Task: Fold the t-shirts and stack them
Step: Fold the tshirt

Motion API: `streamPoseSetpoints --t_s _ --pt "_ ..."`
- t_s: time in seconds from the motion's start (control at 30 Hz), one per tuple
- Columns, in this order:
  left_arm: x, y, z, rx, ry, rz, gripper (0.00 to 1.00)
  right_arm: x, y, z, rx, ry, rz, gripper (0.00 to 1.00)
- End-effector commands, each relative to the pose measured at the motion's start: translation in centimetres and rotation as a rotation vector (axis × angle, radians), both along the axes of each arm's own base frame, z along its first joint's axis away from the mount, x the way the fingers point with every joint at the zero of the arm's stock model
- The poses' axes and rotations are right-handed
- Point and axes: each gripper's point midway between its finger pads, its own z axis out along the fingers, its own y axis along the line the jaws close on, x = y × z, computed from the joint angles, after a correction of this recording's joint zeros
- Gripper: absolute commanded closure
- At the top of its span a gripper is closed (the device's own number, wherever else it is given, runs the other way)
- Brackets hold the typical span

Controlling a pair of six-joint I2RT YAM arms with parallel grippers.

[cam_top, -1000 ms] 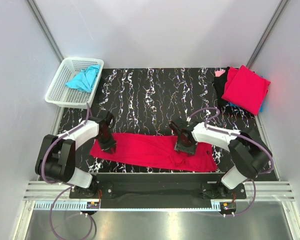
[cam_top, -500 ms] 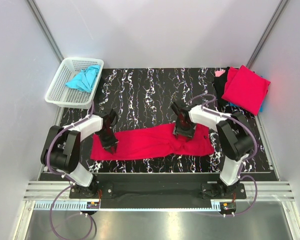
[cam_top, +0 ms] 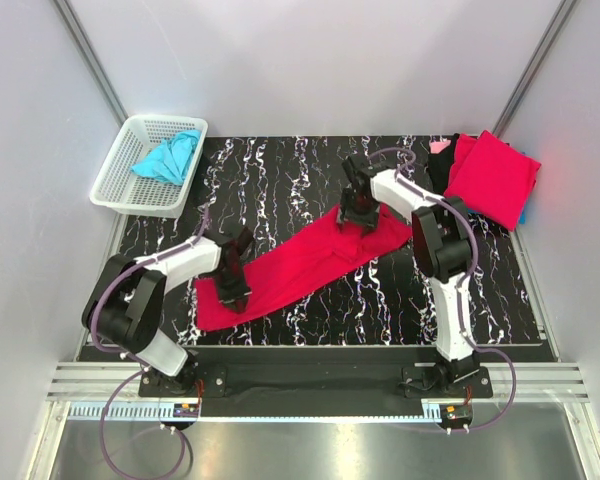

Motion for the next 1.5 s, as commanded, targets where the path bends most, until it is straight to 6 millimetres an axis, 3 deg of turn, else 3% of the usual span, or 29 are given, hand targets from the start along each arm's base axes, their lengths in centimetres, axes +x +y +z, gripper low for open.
streamPoseSetpoints --t_s 0.0,0.13,0.27,0.4,0.5,0.6,0.8,0.83,0.9,0.93,0.97,1.0,1.03,1.07,1.1,1.13,1.17,1.2,1.23,1.27,1.3,1.33,1.37,1.4,1.43,1.47 --pt "-1.5 -2.1 -2.1 -0.042 0.017 -0.027 0.78 2.8 0.9 -0.8 0.03 -0.005 0.098 0.33" --pt "-2.5 -4.0 -1.8 -0.063 0.024 -0.07 0.78 5.7 2.2 0.5 0.072 -0.048 0.152 0.31" --pt "-3.2 -6.0 -1.9 -0.085 0.042 -0.125 0.78 6.4 2.7 0.8 0.089 -0.031 0.201 0.29" --pt "-3.0 -9.0 -0.6 -0.132 0.003 -0.208 0.79 7.5 1.3 2.8 0.004 -0.089 0.198 0.29" --pt "-1.2 -11.1 2.2 -0.197 -0.094 -0.25 0.8 8.2 -0.1 5.7 -0.06 -0.164 0.177 0.29" --pt "1.4 -12.8 6.6 -0.273 -0.247 -0.294 0.78 8.9 -0.7 8.9 -0.08 -0.249 0.166 0.28" --pt "4.4 -12.6 12.8 -0.258 -0.458 -0.326 0.73 8.6 -0.4 14.1 -0.027 -0.361 0.17 0.28" --pt "4.8 -12.3 13.3 -0.242 -0.479 -0.324 0.72 8.1 -0.4 14.1 -0.019 -0.353 0.168 0.28" --pt "5.3 -12.7 14.3 -0.252 -0.506 -0.332 0.71 6.8 0.2 15.9 0.044 -0.365 0.163 0.28" --pt "5.7 -12.8 14.1 -0.244 -0.506 -0.343 0.7 5.8 0.3 15.0 0.052 -0.337 0.16 0.28" --pt "6.1 -13.0 14.3 -0.245 -0.509 -0.35 0.7 4.8 0.6 16.8 0.086 -0.368 0.16 0.28" --pt "6.7 -13.5 15.0 -0.254 -0.525 -0.355 0.7 3.9 0.9 17.0 0.105 -0.367 0.155 0.28" --pt "7.2 -13.9 14.3 -0.242 -0.504 -0.369 0.69 2.6 0.7 15.7 0.103 -0.341 0.152 0.28" --pt "8.5 -14.2 14.1 -0.238 -0.497 -0.362 0.69 0.8 0.6 15.9 0.114 -0.335 0.139 0.28" --pt "9.0 -14.5 15.0 -0.266 -0.507 -0.355 0.69 0.4 0.8 17.4 0.135 -0.365 0.13 0.28" --pt "9.9 -14.7 14.0 -0.259 -0.476 -0.344 0.69 -1.3 0.4 15.9 0.126 -0.32 0.12 0.28" --pt "10.9 -14.7 14.0 -0.292 -0.458 -0.322 0.69 -2.6 0.2 17.4 0.151 -0.347 0.1 0.28" --pt "12.3 -15.3 14.9 -0.323 -0.479 -0.317 0.7 -3.7 0.1 17.3 0.159 -0.339 0.089 0.28" --pt "13.6 -15.6 13.8 -0.324 -0.456 -0.308 0.7 -5.5 0.3 15.7 0.157 -0.307 0.095 0.28" --pt "14.9 -15.7 14.0 -0.356 -0.454 -0.295 0.7 -7.0 0.8 17.0 0.208 -0.33 0.098 0.28" --pt "16.6 -16.6 15.3 -0.388 -0.495 -0.31 0.7 -7.9 0.9 16.8 0.22 -0.328 0.099 0.28" --pt "17.8 -17.1 13.7 -0.383 -0.466 -0.311 0.7 -9.6 1.4 15.3 0.217 -0.295 0.119 0.28" --pt "18.6 -17.6 13.7 -0.416 -0.453 -0.317 0.7 -10.6 1.7 15.5 0.236 -0.299 0.123 0.29" --pt "20.1 -18.6 14.9 -0.446 -0.492 -0.344 0.69 -11.5 1.9 15.1 0.24 -0.286 0.134 0.29" --pt "20.8 -19.2 12.7 -0.438 -0.449 -0.353 0.69 -12.4 1.9 14.1 0.236 -0.264 0.143 0.29" --pt "21.0 -19.8 12.3 -0.455 -0.435 -0.363 0.69 -13.4 2.5 14.1 0.251 -0.262 0.156 0.29"
